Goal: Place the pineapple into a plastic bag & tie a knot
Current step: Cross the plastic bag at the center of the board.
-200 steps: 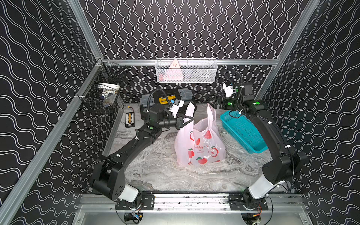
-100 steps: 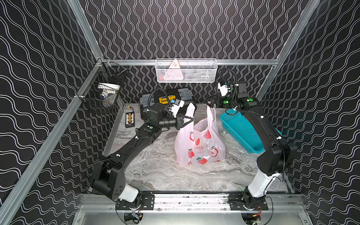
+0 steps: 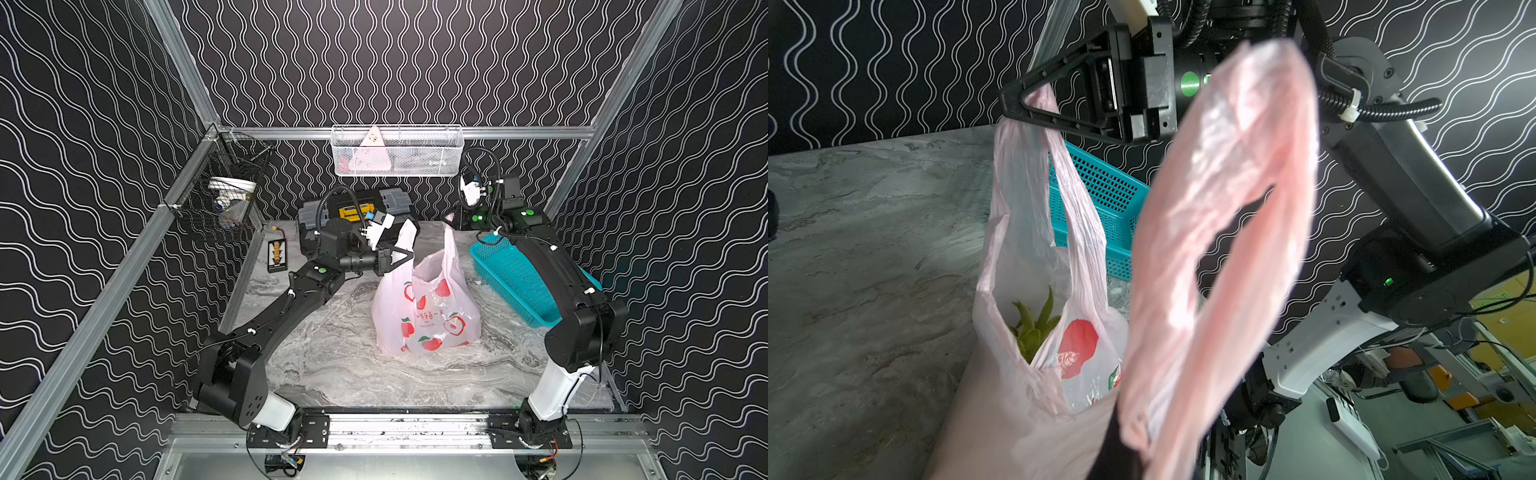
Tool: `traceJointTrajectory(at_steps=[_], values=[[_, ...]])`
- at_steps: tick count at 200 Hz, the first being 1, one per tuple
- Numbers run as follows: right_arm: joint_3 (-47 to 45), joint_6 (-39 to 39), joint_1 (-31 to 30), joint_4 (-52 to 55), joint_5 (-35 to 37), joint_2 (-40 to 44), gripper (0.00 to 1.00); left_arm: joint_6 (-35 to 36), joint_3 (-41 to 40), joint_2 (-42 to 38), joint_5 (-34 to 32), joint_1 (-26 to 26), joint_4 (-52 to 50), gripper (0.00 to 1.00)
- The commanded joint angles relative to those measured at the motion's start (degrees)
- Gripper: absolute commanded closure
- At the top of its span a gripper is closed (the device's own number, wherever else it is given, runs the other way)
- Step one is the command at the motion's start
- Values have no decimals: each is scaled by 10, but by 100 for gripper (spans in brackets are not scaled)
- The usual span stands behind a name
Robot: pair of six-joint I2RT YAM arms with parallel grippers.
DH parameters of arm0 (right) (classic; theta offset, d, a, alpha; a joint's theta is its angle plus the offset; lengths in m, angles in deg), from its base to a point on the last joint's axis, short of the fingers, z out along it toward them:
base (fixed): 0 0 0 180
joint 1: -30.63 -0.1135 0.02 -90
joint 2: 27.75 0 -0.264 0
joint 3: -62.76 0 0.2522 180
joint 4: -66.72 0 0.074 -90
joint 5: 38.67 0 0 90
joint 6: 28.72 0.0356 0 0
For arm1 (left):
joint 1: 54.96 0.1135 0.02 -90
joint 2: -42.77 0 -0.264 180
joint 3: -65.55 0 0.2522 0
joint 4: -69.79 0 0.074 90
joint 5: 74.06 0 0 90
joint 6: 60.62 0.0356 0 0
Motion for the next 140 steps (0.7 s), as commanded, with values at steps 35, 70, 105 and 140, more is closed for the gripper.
traceJointTrajectory(at_steps=[35,70,105,140], values=[[-29,22,-48,-6,-76,86,100,86,65,22,-52,-1,-134,100],[-76,16,-98,4,-96,125,100,125,110,38,-134,0,-234,100],[-86,0,-144,26,-116,127,100,157,154,75,-154,-14,-288,100],[-77,19,-159,23,-92,111,100,209,157,87,-146,-52,-293,100]])
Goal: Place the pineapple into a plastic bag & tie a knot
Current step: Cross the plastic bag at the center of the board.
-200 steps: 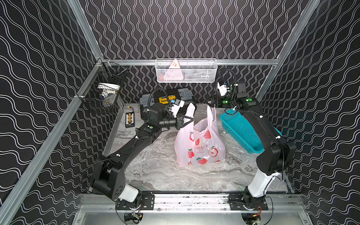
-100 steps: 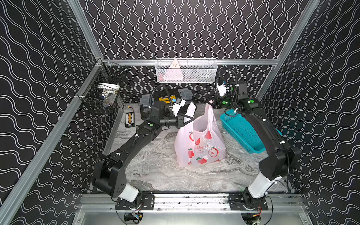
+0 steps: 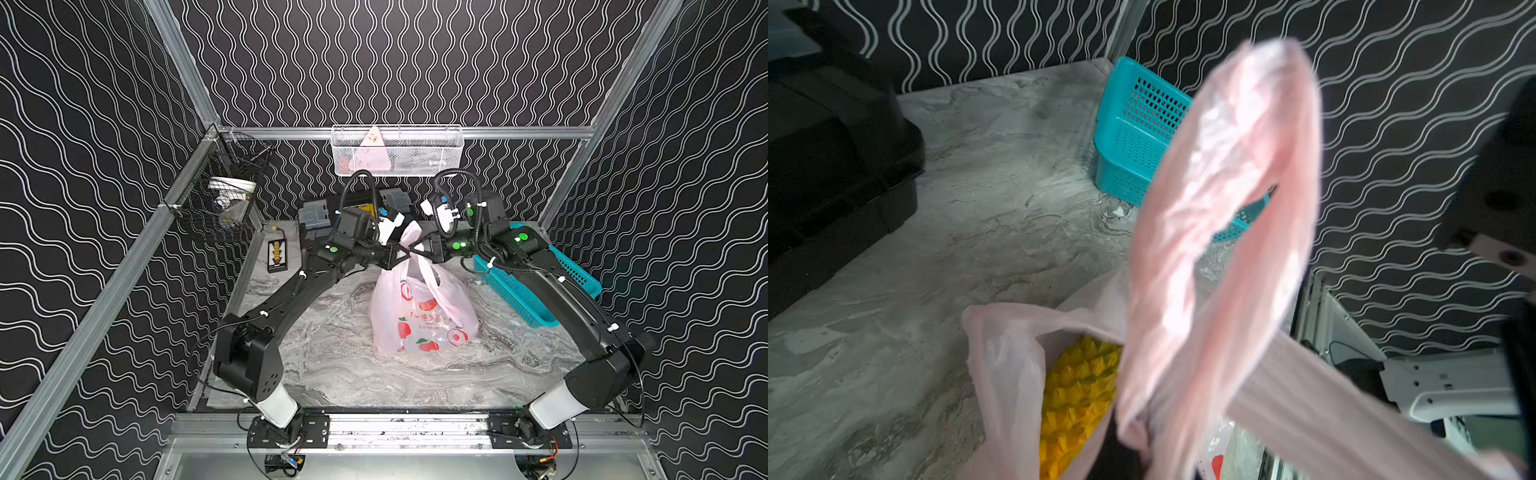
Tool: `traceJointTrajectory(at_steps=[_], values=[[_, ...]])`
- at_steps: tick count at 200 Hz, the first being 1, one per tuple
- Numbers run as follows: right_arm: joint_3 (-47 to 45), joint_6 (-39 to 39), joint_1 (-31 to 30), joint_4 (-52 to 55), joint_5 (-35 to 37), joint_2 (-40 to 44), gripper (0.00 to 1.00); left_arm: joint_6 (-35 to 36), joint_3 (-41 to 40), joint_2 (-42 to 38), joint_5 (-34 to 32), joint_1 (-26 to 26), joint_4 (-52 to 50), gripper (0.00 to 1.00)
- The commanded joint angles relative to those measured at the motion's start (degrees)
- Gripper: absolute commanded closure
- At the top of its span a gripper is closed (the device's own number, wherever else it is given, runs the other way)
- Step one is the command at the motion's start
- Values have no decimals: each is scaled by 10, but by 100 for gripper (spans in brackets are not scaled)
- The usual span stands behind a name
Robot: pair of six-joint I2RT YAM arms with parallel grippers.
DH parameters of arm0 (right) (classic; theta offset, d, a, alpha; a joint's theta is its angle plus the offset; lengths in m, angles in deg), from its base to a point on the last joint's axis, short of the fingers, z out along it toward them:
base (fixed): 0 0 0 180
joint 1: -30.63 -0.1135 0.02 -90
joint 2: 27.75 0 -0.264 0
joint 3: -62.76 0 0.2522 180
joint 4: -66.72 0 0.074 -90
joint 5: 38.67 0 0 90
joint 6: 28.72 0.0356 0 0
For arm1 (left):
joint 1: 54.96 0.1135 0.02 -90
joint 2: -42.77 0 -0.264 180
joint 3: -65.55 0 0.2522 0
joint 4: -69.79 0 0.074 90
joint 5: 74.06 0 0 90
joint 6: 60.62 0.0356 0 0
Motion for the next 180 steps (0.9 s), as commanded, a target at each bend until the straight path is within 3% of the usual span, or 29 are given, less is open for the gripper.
traceJointTrajectory(at_steps=[1,32,66,86,116,151,180], values=[[7,10,-2,-1,3,-8,100,50,-8,-3,5,-14,-6,100],[-29,48,-2,-35,36,-1,100,40,-64,-32,28,-31,76,100],[-65,81,-2,-71,28,6,100,85,-48,-32,1,-67,42,100],[-77,91,0,-79,44,14,100,107,-40,-31,-11,-78,20,94],[-76,93,13,-69,12,15,100,131,-39,-36,-27,-80,-4,73],[-77,81,27,-53,-25,21,100,177,5,-26,-30,-80,-90,64],[-105,90,44,-82,-63,44,100,184,4,-36,-3,-76,-101,57]])
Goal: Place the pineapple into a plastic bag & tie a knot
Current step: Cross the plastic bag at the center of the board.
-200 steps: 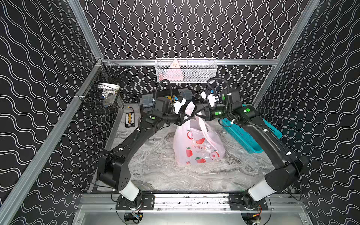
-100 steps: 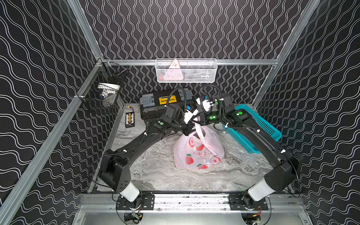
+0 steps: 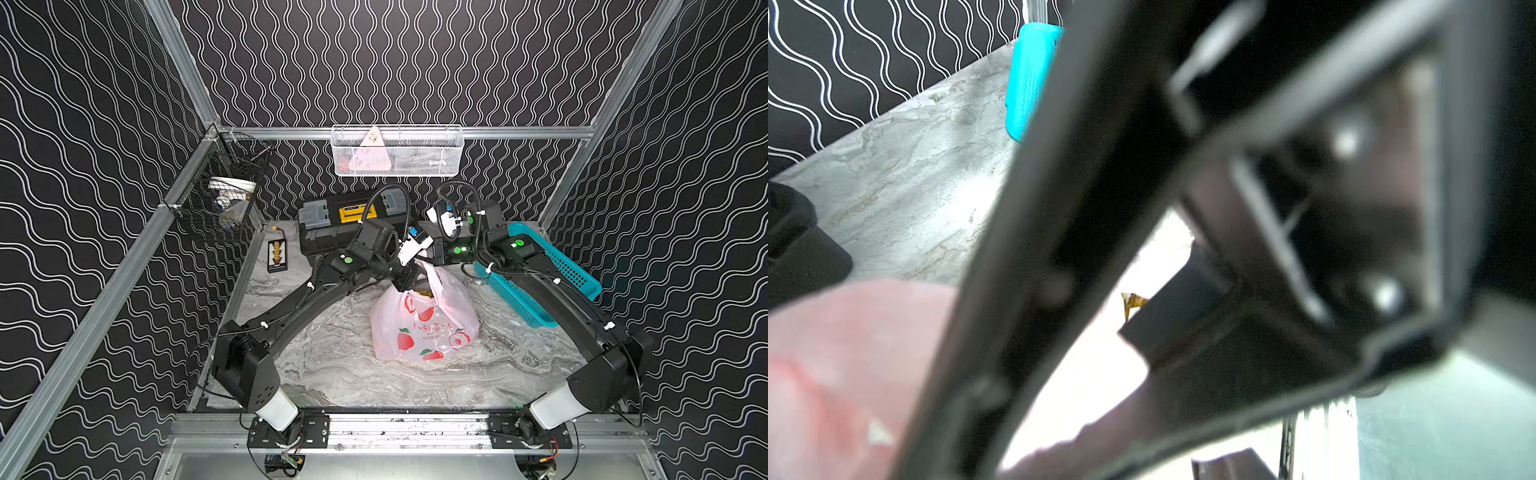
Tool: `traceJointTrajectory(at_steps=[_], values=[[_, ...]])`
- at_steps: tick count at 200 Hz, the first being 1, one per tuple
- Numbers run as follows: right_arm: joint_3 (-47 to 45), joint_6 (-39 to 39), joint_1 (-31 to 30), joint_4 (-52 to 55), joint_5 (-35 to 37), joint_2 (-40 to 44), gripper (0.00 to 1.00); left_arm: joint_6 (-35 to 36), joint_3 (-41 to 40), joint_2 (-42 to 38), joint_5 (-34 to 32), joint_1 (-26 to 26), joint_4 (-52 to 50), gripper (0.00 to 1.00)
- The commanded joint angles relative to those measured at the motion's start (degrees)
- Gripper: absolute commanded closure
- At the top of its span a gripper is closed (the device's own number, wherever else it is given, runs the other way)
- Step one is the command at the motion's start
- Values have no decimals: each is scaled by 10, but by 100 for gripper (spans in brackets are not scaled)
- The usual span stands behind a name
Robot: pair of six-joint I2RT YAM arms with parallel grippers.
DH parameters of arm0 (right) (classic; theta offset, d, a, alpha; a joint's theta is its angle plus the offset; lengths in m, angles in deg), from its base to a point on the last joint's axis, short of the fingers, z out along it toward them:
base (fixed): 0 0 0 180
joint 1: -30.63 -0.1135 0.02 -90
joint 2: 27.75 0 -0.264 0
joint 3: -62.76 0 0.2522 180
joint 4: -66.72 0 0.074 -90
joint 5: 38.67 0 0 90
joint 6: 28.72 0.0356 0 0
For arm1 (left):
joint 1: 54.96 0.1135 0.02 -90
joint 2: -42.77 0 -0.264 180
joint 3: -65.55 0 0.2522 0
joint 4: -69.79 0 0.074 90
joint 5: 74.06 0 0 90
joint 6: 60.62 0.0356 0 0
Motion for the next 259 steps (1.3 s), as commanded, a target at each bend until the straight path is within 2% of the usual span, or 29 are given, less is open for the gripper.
traceJointTrajectory(at_steps=[1,22,53,75,111,182,199,226,259], values=[[-14,2,6,-34,-48,15,100,30,2,-8,31,3,-34,57],[-15,-2,32,-33,-81,18,100,16,-8,-12,81,13,-23,52],[-7,-5,34,-31,-125,15,100,4,-10,-4,103,15,-10,52],[-6,-6,33,-31,-150,14,100,-9,-1,2,102,14,1,48],[-20,22,31,-62,-167,15,100,-24,8,8,101,15,24,47],[-31,52,27,-110,-202,1,100,-64,-3,2,156,19,82,46],[-27,35,28,-92,-202,-3,100,-60,4,2,175,25,72,46],[-21,4,29,-57,-194,-7,100,-28,35,18,207,42,2,46],[-28,15,29,-76,-196,-4,100,-6,48,31,213,45,-39,46]])
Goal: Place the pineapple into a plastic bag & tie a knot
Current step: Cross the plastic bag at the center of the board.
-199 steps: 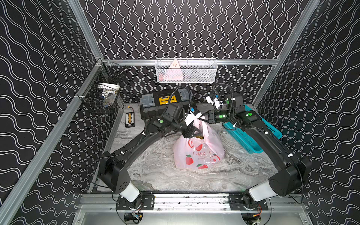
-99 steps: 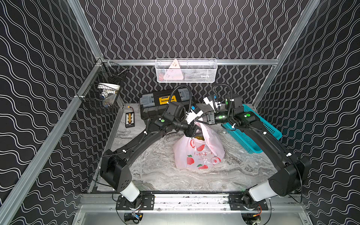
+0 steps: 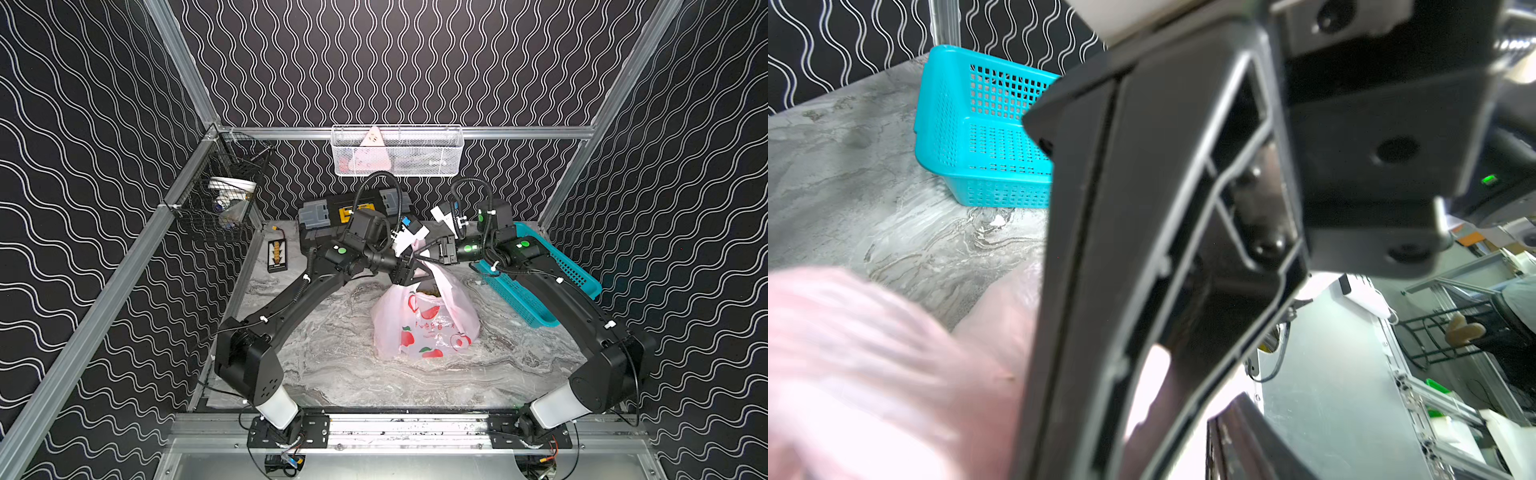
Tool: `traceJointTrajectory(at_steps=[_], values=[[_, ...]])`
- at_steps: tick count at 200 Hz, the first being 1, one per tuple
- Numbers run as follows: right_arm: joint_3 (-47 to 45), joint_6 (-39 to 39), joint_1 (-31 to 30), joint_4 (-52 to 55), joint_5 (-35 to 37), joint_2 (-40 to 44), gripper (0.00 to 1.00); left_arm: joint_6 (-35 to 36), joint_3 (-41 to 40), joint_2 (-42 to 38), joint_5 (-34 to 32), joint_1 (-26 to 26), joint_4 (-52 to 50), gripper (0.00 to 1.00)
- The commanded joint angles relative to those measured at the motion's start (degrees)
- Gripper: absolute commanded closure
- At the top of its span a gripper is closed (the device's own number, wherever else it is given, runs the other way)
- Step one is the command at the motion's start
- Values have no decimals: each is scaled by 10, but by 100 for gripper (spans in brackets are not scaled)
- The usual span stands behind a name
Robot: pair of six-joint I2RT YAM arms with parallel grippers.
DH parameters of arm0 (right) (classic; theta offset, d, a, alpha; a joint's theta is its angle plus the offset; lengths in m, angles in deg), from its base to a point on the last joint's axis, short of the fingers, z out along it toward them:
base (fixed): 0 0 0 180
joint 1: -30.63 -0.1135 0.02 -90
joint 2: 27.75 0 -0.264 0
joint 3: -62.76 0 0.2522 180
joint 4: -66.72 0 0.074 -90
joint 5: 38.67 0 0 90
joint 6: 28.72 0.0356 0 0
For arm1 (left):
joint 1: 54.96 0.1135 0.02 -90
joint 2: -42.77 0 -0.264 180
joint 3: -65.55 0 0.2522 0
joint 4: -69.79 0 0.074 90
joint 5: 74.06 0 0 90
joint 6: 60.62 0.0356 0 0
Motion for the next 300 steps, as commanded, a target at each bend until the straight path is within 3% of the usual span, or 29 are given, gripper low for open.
traceJointTrajectory(at_steps=[1,55,104,149,178,218,256,287,300], values=[[-2,-4,-1,-10,-14,1,100,29,10,8,29,0,-35,46],[-5,36,-8,-50,-20,-3,100,-20,-15,5,19,0,46,46],[-20,68,-36,-97,6,0,100,-84,-36,3,56,-4,137,46],[-27,44,-39,-76,21,-5,100,-65,-18,1,77,-3,96,47],[-48,83,-40,-128,15,-5,100,-102,-39,-2,65,-2,153,55],[-65,105,-39,-149,20,3,100,-183,-91,-10,39,-2,286,81],[-72,104,-39,-139,24,9,100,-215,-109,-6,42,-3,352,96],[-68,94,-38,-119,44,27,85,-206,-107,2,46,-3,358,100],[-61,89,-35,-103,61,32,98,-203,-102,7,50,-3,349,100]])
